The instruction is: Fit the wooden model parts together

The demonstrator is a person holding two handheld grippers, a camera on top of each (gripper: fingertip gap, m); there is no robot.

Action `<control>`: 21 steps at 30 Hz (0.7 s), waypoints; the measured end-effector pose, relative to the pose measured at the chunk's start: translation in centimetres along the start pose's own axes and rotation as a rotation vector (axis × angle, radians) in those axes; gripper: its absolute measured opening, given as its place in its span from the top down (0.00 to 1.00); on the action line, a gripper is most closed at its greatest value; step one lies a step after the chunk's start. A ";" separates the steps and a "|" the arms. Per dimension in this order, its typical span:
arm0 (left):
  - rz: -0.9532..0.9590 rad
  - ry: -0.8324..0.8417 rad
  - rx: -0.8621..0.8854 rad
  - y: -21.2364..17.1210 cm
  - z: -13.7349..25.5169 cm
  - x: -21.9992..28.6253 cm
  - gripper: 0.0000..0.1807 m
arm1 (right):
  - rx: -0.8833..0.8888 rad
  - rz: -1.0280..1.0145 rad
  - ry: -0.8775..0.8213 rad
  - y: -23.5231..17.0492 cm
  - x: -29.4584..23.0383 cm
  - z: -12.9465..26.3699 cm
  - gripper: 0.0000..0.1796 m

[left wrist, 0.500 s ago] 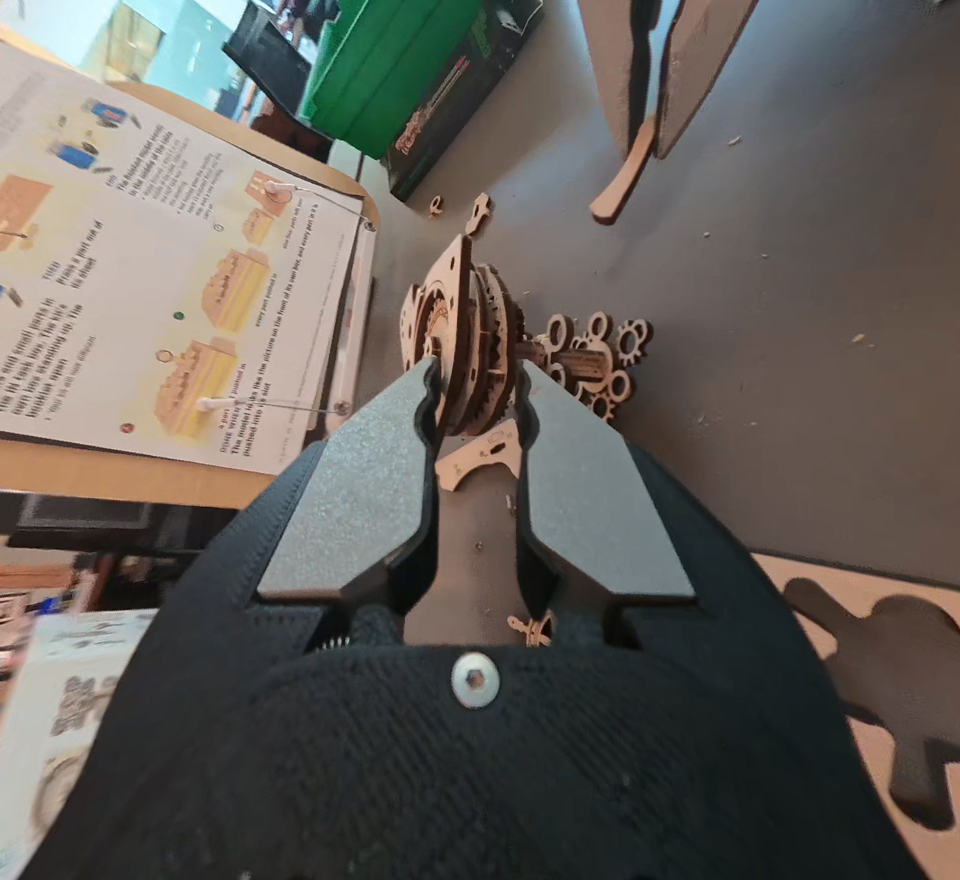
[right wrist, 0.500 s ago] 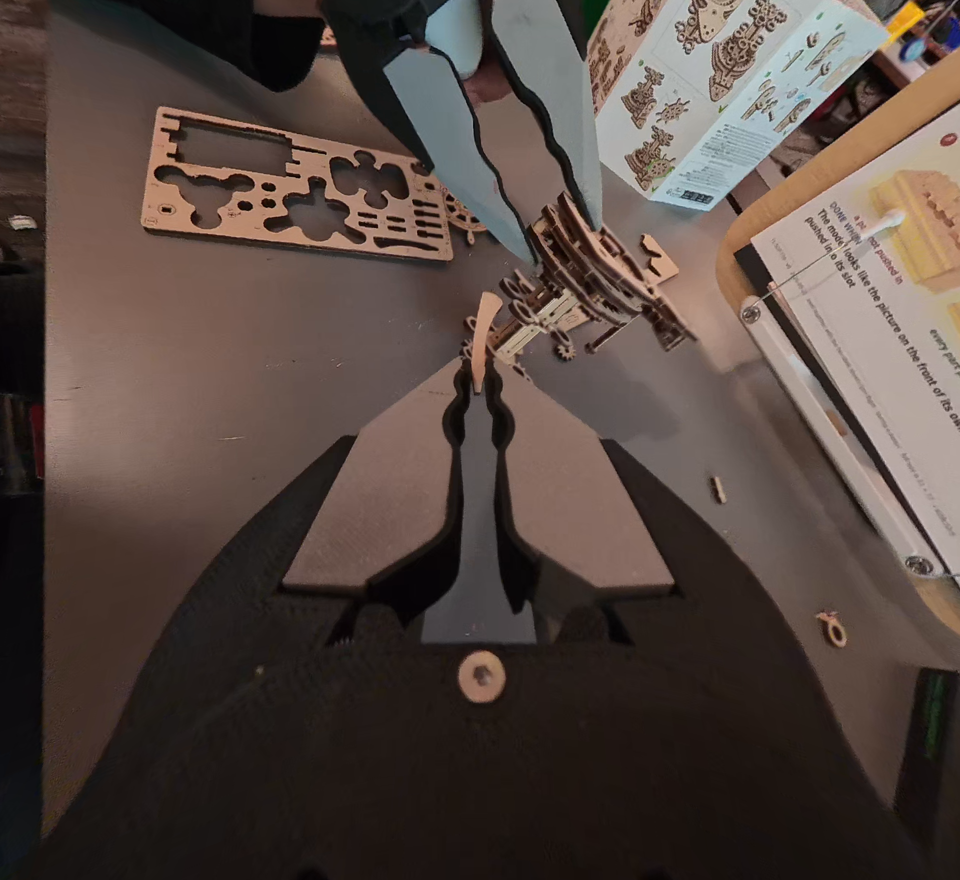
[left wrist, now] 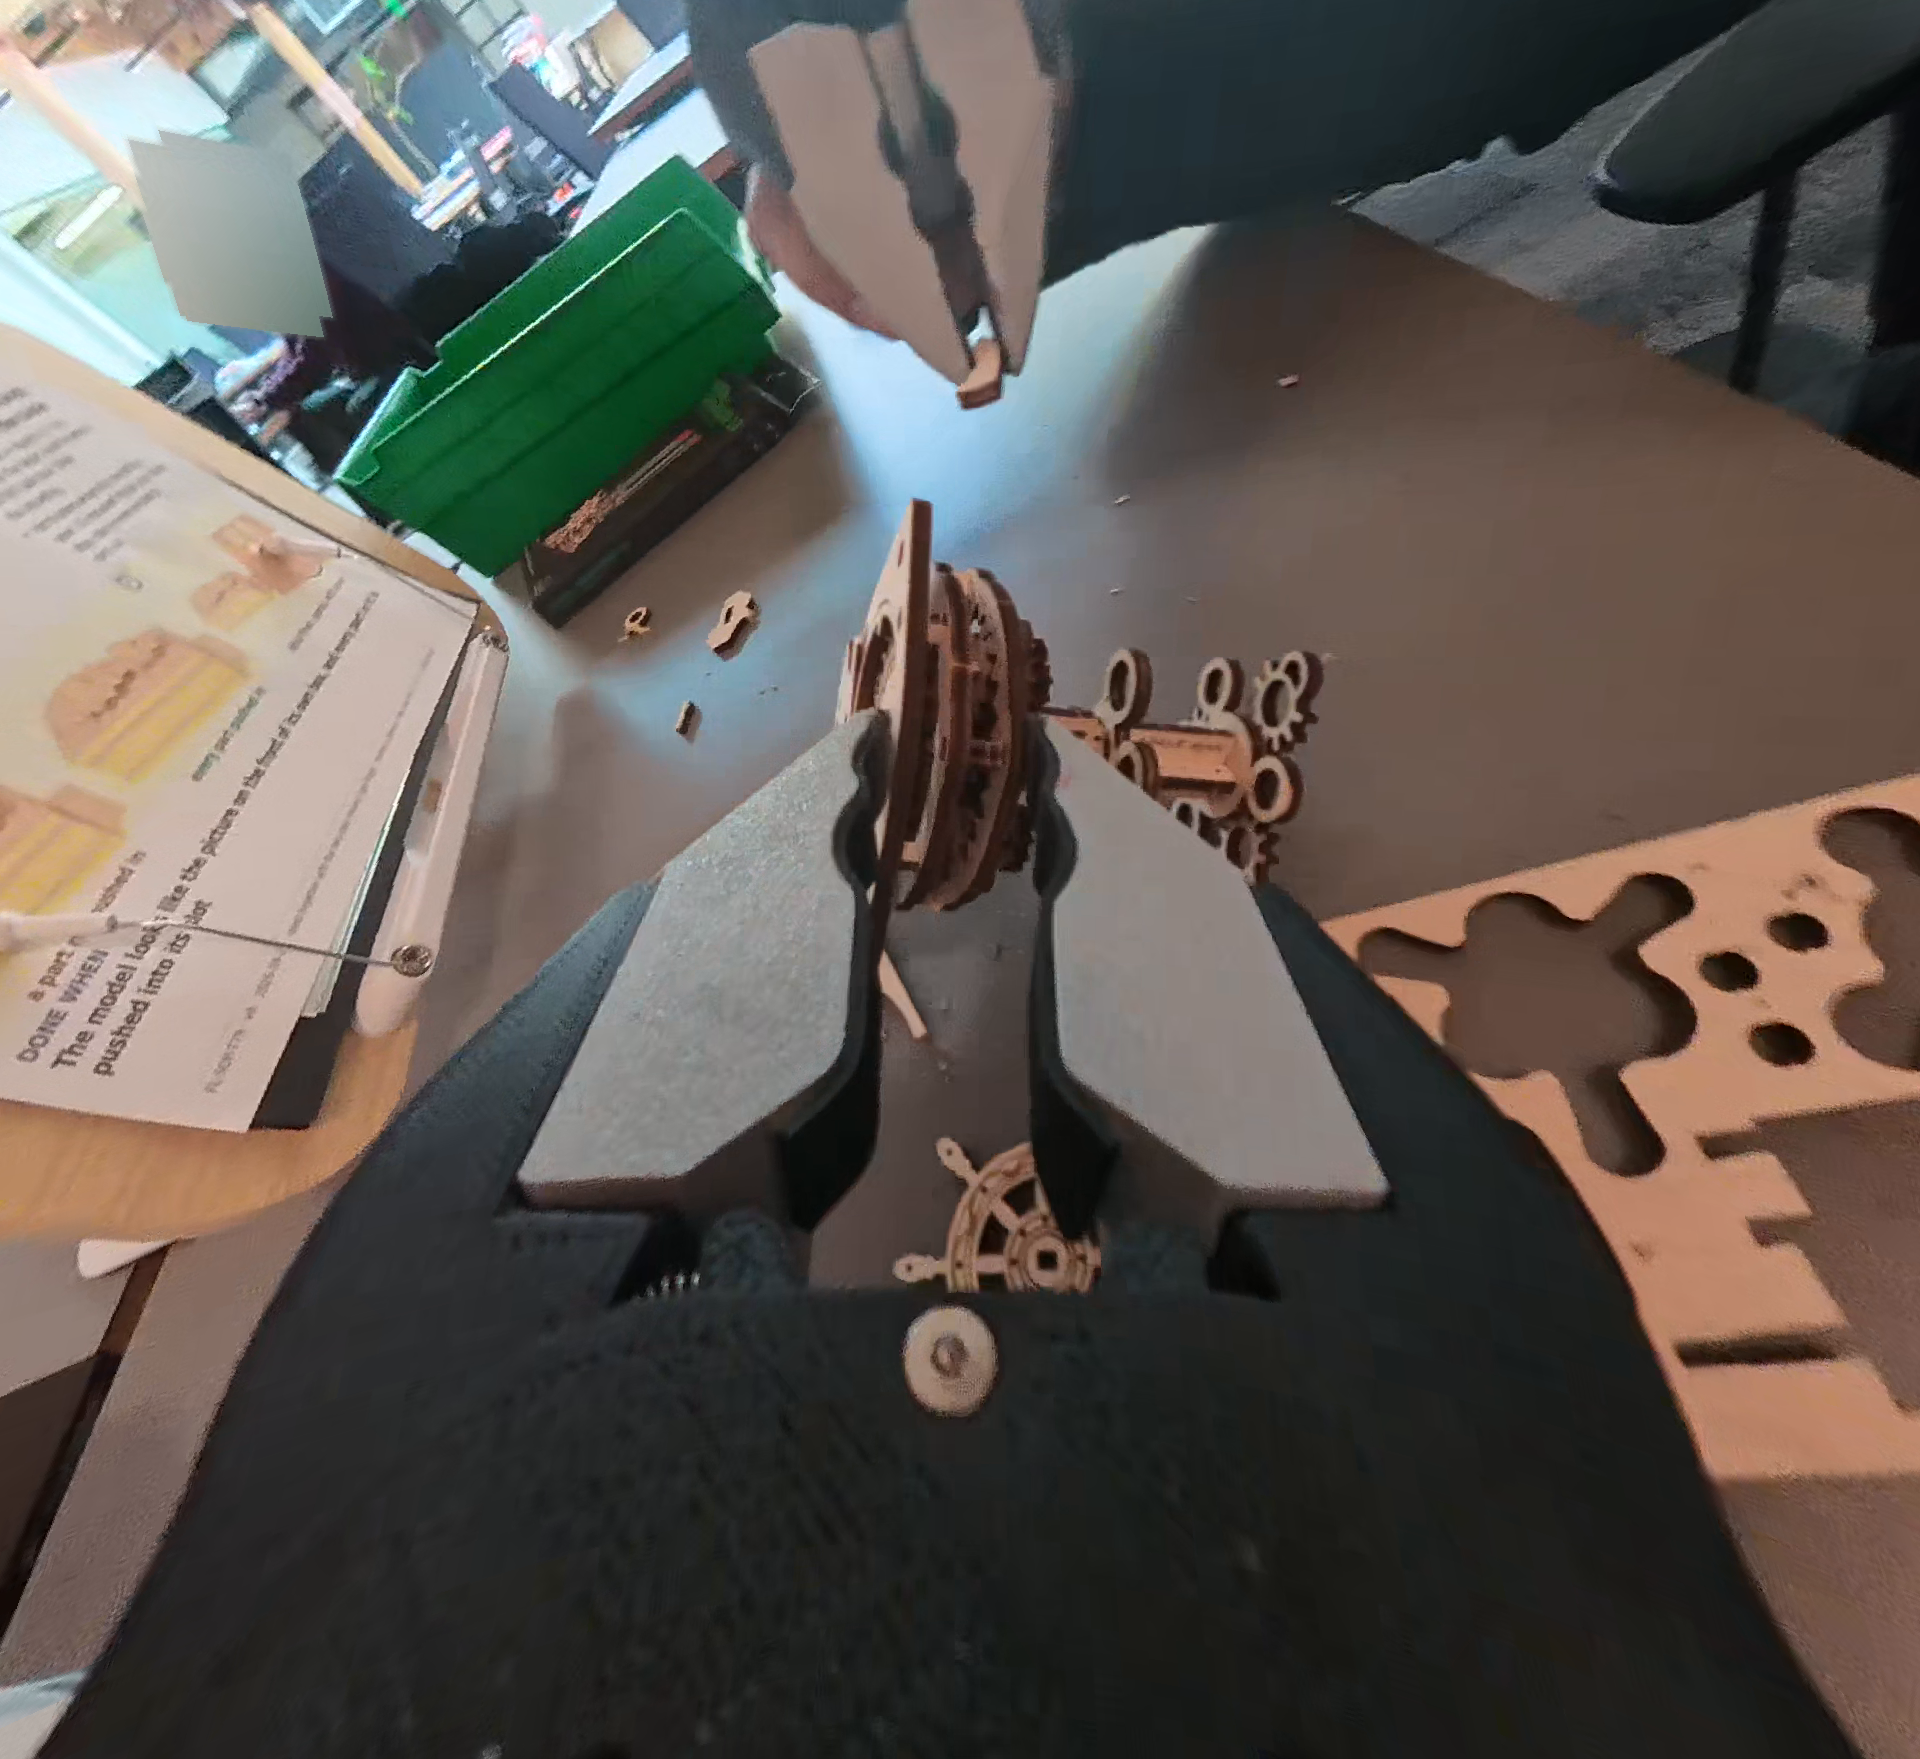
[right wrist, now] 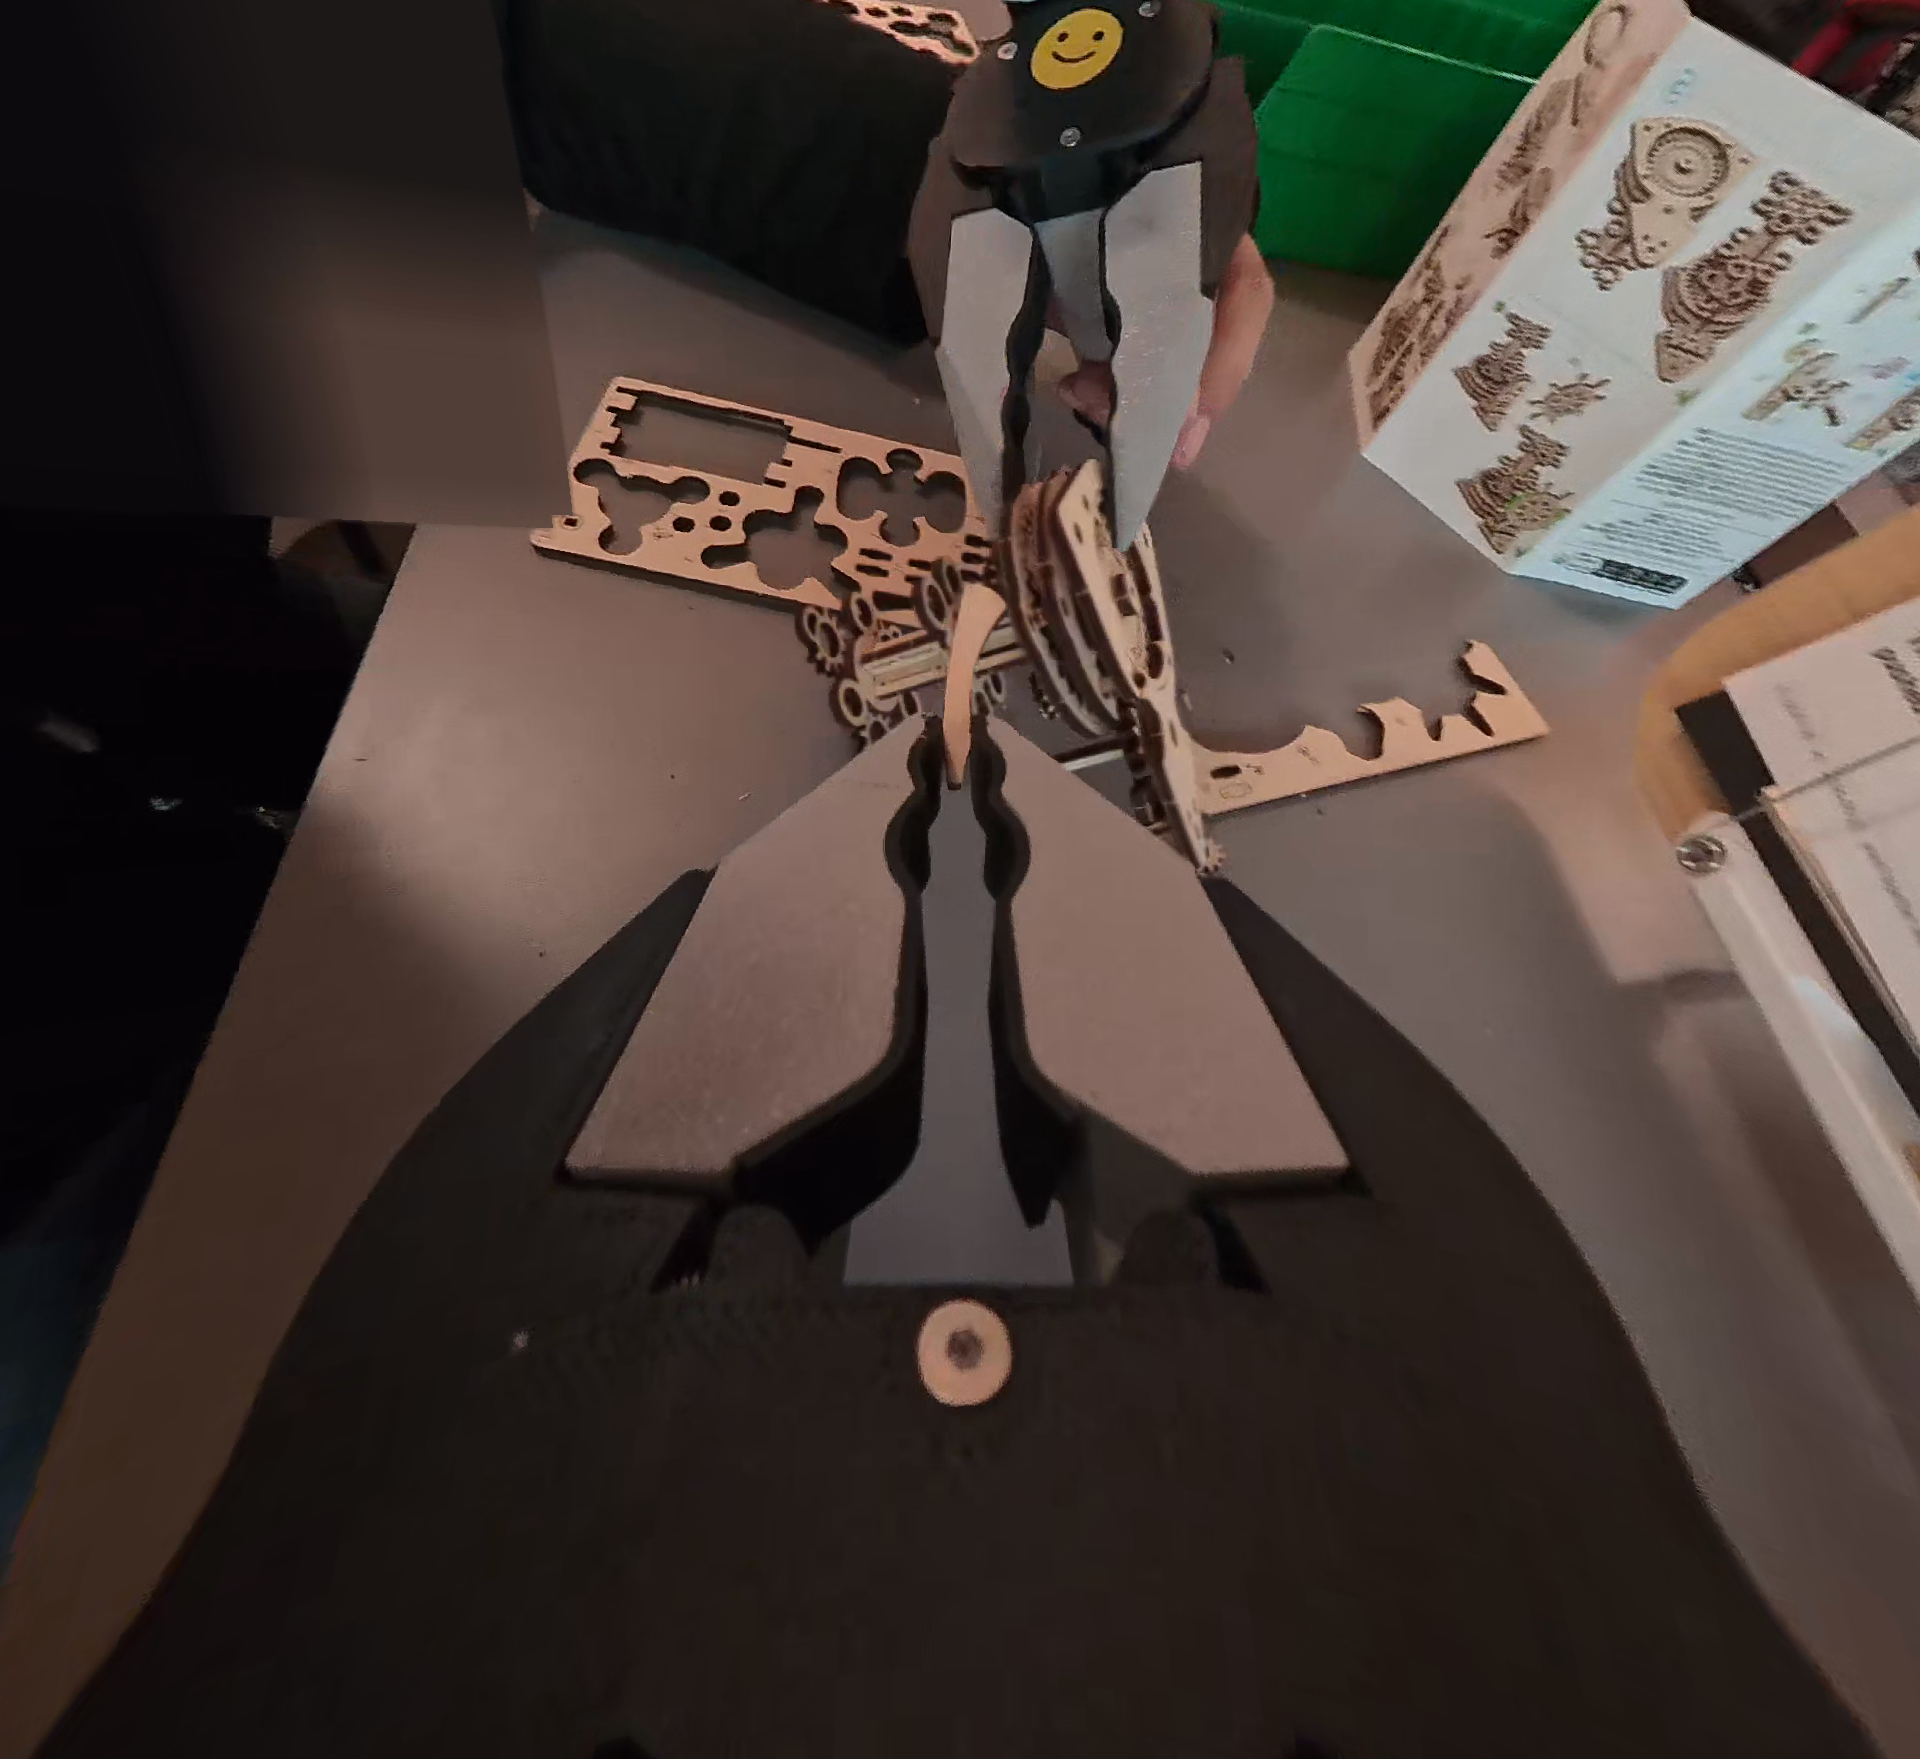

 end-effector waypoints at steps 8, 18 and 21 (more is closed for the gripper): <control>-0.102 0.012 0.044 0.2 0.7 0.8 0.87 | 0.125 -0.021 0.179 0.0 -1.0 -0.1 0.99; -0.131 0.013 0.092 0.7 0.0 1.5 0.87 | 0.189 -0.045 0.164 -0.1 -1.2 0.1 0.99; -0.136 0.008 0.094 0.9 0.0 1.6 0.87 | 0.149 -0.056 0.166 -0.4 -1.2 -0.5 0.99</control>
Point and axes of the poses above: each gripper's, where its closed fingertips meet, z back along the fingers, y out of its top, x = y × z across the jaws, the point moved 4 cm from there along z, back along the fingers, and after that the axes turned 7 degrees about y, right-handed, at the moved point
